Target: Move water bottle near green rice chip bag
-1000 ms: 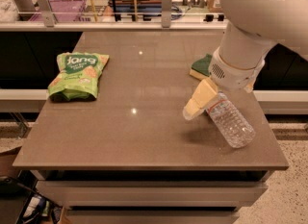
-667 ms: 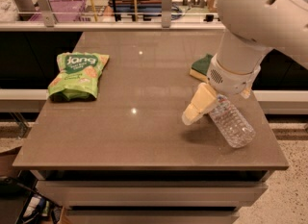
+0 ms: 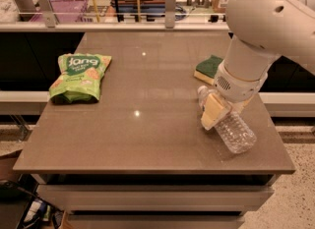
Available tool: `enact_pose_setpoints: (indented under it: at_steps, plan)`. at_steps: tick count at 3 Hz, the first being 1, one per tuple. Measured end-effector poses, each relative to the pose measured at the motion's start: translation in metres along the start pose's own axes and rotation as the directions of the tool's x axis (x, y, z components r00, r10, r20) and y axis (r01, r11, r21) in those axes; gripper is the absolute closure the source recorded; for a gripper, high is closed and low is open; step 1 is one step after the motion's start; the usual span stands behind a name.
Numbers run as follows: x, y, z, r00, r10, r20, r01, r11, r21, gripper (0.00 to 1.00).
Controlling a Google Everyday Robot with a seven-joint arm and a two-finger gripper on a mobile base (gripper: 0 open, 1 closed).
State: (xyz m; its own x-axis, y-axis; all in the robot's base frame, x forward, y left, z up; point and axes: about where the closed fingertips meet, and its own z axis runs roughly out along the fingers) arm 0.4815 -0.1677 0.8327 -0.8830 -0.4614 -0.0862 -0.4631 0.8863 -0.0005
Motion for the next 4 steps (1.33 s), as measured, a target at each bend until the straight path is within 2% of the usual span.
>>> enact_pose_setpoints:
  at_steps: [2, 3, 4]
  plan:
    - [-0.0001, 0.0006, -0.0004, 1.0, -0.001, 0.005, 0.001, 1.0, 0.002, 0.85]
    - [-0.0002, 0.001, -0.0006, 1.0, -0.002, 0.007, 0.002, 1.0, 0.003, 1.0]
    - [-0.0002, 0.001, -0.0006, 1.0, -0.002, 0.007, 0.002, 1.0, 0.003, 1.0]
